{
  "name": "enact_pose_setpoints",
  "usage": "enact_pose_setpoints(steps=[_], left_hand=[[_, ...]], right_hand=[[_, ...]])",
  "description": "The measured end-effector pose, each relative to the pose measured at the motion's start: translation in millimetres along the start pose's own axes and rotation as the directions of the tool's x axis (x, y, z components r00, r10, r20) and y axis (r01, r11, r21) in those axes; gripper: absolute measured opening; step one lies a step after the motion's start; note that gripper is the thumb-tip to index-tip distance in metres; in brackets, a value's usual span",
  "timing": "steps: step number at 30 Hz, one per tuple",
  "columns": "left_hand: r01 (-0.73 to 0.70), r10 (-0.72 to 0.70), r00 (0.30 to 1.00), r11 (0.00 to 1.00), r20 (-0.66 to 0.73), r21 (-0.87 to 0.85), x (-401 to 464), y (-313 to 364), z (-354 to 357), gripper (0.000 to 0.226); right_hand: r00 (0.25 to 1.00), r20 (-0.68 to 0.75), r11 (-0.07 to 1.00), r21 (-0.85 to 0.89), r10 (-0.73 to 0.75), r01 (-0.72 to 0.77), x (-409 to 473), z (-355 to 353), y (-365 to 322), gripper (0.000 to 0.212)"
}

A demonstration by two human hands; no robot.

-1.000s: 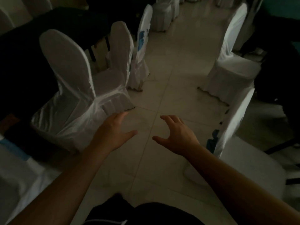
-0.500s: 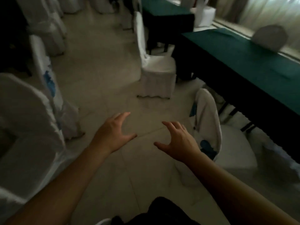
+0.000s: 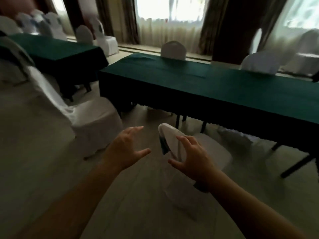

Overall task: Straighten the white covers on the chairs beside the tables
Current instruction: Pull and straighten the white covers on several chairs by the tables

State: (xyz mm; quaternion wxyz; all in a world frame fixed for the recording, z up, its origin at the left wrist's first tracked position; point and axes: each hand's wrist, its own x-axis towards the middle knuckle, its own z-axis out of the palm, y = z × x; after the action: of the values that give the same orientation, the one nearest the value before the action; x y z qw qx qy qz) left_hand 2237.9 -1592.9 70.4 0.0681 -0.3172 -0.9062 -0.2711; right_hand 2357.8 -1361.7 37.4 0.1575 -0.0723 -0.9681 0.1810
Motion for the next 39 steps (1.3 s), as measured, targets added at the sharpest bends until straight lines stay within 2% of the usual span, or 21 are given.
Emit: enact_pose_setpoints(steps=[7,15,20,23,27,32,35,39], left_hand=[[-0.282,0.289,0.951,0.957,0.114,-0.072,113.6,-0.4,34.2,0.089],[-0.507,0.538,0.786,0.843,0.305,-0.181,193.3,0.0,92.9,0.09],[-0.629,0.638,0.635,0.755,0.436,-0.188,224.2,-18.4,130.7,0.089],[-0.68,0.646,0.561,0.716,0.518,-0.158,231.2,-40.5,150.0,0.088],[-0.675,0.633,0.538,0.719,0.556,-0.166,233.1,-67.2,172.6,0.08],[-0.754,0.71,0.471,0.632,0.523,-0.18,242.1,-76.3,193.5,0.057],[-0.735,0.716,0.488,0.646,0.5,-0.207,243.1,-77.5,202.2,0.042],[-0.772,0.718,0.486,0.62,0.499,-0.14,245.8,-70.1,206.9,0.024]], right_hand=[[0.973,-0.118,0.974,-0.088,0.196,-0.207,38.6,-13.6,31.1,0.09],[0.863,-0.182,0.855,-0.147,0.471,-0.498,39.5,0.2,45.1,0.091],[0.702,-0.184,0.692,-0.126,0.688,-0.711,39.5,27.4,31.1,0.09],[0.593,-0.127,0.582,-0.115,0.795,-0.805,43.0,50.1,19.1,0.087],[0.498,-0.08,0.476,-0.2,0.863,-0.856,47.3,79.9,11.6,0.082],[0.479,-0.135,0.453,-0.186,0.867,-0.872,51.4,92.9,21.5,0.062],[0.494,-0.106,0.466,-0.211,0.863,-0.859,49.2,97.4,34.7,0.056],[0.537,-0.073,0.501,-0.272,0.841,-0.822,46.9,100.7,50.1,0.051]])
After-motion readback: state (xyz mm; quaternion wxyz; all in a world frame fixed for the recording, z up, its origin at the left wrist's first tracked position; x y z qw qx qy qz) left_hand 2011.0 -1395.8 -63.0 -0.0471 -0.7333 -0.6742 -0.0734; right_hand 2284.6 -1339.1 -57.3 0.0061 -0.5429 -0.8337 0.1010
